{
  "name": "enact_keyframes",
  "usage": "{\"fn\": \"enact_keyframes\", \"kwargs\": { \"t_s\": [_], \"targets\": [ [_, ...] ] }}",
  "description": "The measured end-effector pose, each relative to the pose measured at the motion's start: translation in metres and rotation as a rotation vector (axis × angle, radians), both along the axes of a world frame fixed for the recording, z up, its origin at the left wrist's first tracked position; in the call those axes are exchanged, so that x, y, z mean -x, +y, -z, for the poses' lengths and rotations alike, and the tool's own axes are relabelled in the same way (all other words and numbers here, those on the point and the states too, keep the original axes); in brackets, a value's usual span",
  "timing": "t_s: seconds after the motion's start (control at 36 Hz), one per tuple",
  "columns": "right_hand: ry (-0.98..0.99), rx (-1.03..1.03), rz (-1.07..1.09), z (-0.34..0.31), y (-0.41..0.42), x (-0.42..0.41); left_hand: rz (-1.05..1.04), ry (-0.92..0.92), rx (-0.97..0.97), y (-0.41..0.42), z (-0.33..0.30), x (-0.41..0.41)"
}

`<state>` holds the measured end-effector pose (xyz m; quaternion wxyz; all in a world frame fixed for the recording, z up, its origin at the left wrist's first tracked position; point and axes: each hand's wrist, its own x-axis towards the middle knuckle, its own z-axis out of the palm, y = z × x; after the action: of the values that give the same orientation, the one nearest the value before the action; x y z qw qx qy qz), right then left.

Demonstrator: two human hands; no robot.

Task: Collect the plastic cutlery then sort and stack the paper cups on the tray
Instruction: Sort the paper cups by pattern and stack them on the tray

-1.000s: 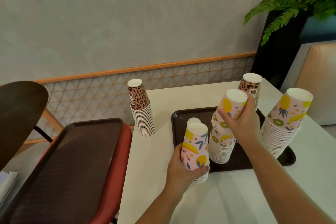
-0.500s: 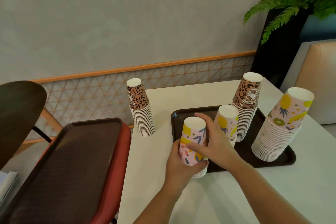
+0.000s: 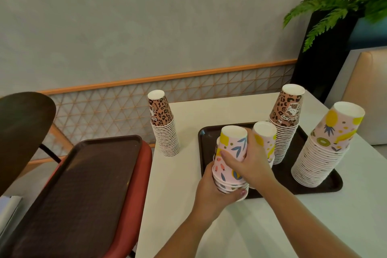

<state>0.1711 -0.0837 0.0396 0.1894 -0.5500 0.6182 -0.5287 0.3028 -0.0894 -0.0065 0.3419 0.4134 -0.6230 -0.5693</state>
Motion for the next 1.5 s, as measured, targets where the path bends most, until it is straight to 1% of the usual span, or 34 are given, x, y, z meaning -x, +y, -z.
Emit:
{"fn": "enact_keyframes", "kwargs": {
  "t_s": [0.22, 0.39, 0.44, 0.53, 0.64, 0.72, 0.81, 0.89, 0.94, 1.03, 1.08, 1.17, 1.22, 1.28, 1.39, 1.5],
  "targets": [
    [-0.055, 0.06, 0.055, -0.021, -0.002, 0.011, 0.025, -0.029, -0.024, 0.004, 0.004, -0.001],
    [-0.116, 0.297, 0.216, -0.057, -0.001, 0.028, 0.006, -0.075, -0.011, 0.001, 0.006, -0.003],
    [-0.104, 0.373, 0.295, -0.067, -0.003, 0.036, -0.005, -0.079, -0.021, 0.001, 0.004, -0.003],
    [-0.048, 0.402, 0.381, -0.073, -0.007, 0.048, -0.021, -0.075, -0.024, 0.001, 0.001, -0.002],
    [-0.004, 0.323, 0.423, -0.06, -0.011, 0.059, -0.039, -0.069, -0.021, 0.0, 0.001, -0.002],
    [-0.018, 0.232, 0.428, -0.039, -0.012, 0.06, -0.045, -0.071, -0.022, 0.001, 0.001, -0.002],
    [-0.059, 0.161, 0.395, -0.023, -0.01, 0.057, -0.047, -0.056, -0.014, 0.001, 0.001, -0.003],
    [-0.056, 0.078, 0.357, -0.012, -0.008, 0.056, -0.048, -0.055, -0.01, 0.001, 0.002, -0.003],
    [-0.036, 0.075, 0.364, -0.009, -0.007, 0.054, -0.05, -0.054, -0.007, 0.001, 0.003, -0.003],
    [0.056, 0.156, 0.413, -0.013, -0.002, 0.045, -0.055, -0.049, -0.001, 0.001, 0.002, -0.003],
    [0.078, 0.216, 0.357, -0.019, 0.003, 0.034, -0.058, -0.042, 0.012, 0.0, 0.002, -0.003],
    [0.065, 0.203, 0.176, -0.021, 0.009, 0.014, -0.064, -0.013, 0.014, -0.001, 0.001, -0.003],
    [0.019, 0.13, 0.059, -0.017, 0.01, 0.002, -0.065, 0.01, 0.009, -0.001, -0.002, -0.002],
    [-0.033, 0.028, -0.014, -0.013, 0.01, -0.008, -0.069, 0.027, 0.014, -0.001, -0.005, -0.001],
    [-0.006, -0.101, -0.052, -0.005, 0.008, -0.018, -0.085, 0.02, 0.061, -0.001, -0.008, -0.002],
    [-0.016, -0.099, -0.012, -0.003, 0.006, -0.02, -0.066, 0.017, 0.052, 0.0, -0.013, -0.001]
  ]
}}
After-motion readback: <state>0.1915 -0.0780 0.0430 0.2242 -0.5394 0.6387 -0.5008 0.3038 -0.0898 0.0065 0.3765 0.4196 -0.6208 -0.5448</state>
